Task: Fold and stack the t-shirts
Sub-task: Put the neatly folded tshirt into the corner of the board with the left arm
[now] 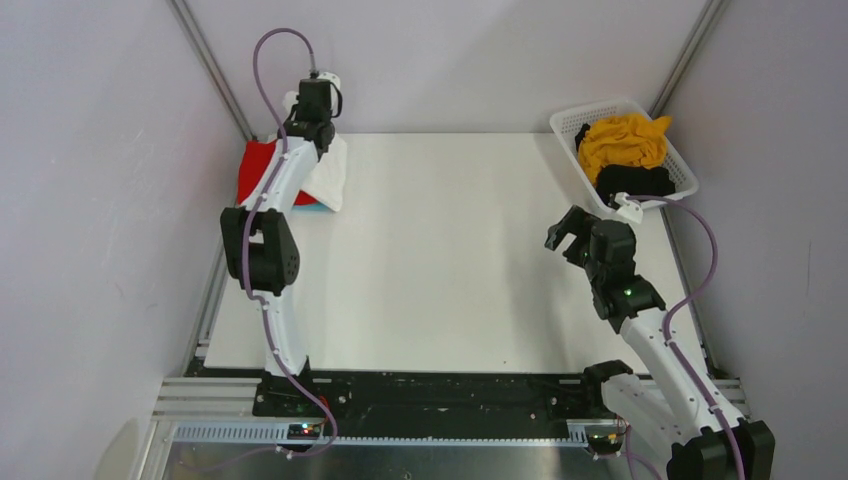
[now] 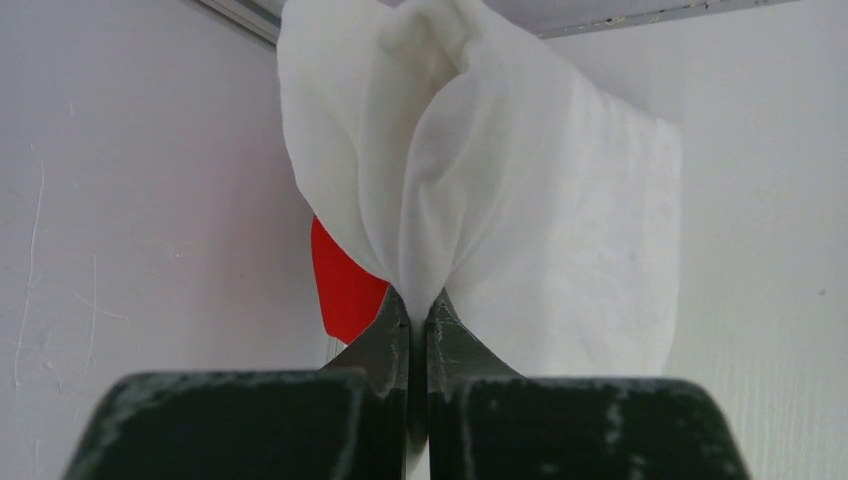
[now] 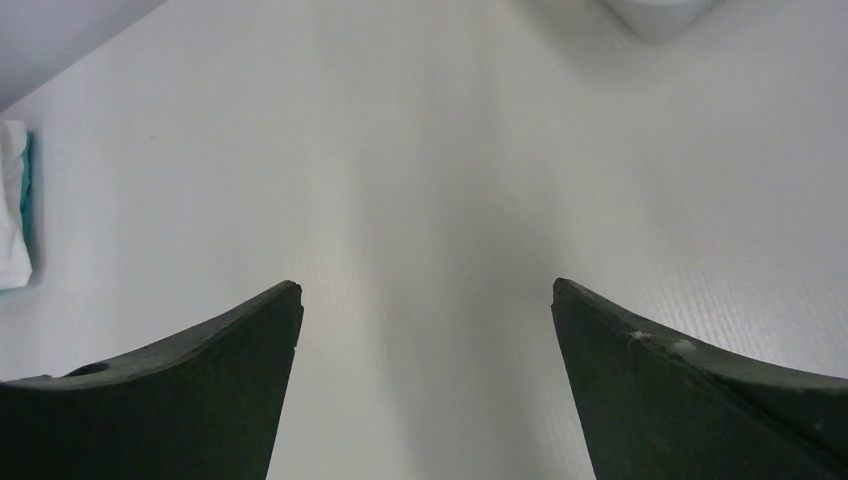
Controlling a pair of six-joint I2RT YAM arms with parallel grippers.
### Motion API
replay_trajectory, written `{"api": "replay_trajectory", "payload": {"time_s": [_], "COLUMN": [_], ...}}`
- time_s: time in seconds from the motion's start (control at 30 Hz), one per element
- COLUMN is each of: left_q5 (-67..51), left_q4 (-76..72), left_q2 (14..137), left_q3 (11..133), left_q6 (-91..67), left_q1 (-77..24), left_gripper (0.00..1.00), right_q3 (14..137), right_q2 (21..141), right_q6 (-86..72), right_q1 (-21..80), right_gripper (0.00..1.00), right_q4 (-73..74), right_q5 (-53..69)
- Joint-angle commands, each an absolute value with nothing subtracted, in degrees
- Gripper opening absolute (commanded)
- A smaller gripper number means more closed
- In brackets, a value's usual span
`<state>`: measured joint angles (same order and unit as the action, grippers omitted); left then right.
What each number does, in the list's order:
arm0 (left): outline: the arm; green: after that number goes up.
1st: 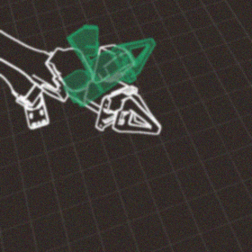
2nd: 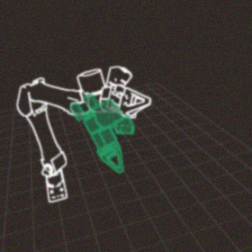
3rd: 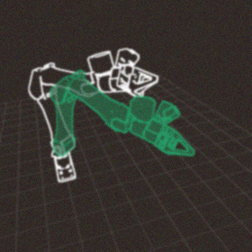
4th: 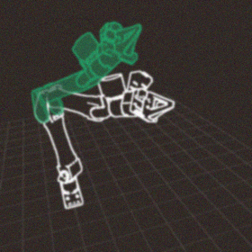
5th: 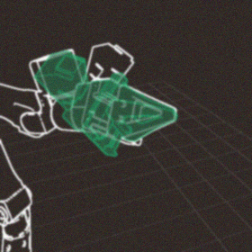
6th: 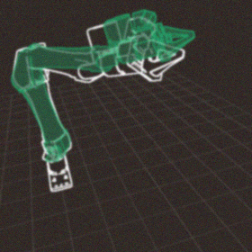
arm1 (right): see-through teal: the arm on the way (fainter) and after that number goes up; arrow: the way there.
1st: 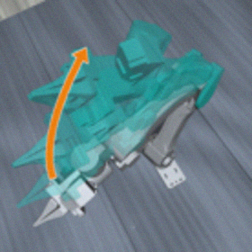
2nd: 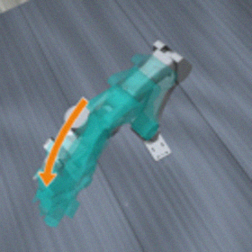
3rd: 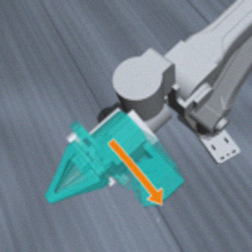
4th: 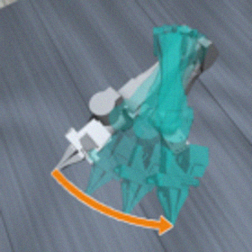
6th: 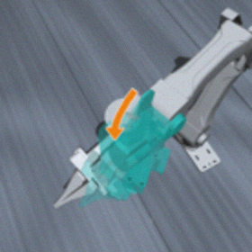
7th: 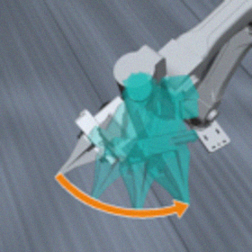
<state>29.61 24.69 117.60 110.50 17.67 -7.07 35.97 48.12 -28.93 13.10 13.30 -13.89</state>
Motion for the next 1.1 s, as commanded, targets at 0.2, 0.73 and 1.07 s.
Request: {"api": "replay_trajectory", "payload": {"time_s": [0.2, 0.73, 1.07], "left_q5": [28.1, 23.3, 25.0], "left_q4": [22.6, 22.6, 22.7], "left_q2": [112.9, 110.9, 111.5], "left_q3": [115.3, 118.0, 117.6], "left_q6": [17.0, 14.6, 16.4], "left_q1": [-5.9, -5.4, -5.0], "left_gripper": [0.0, 0.0, 0.0], "right_q3": [36.0, 36.0, 36.0], "right_q2": [44.5, 46.0, 47.4], "right_q6": [-26.7, -27.0, -27.1], "right_q1": [12.4, 12.3, 12.4], "right_gripper": [0.99, 1.0, 0.99], "right_q4": [13.2, 12.9, 12.2], "right_q5": [-19.8, -19.0, -18.8]}}
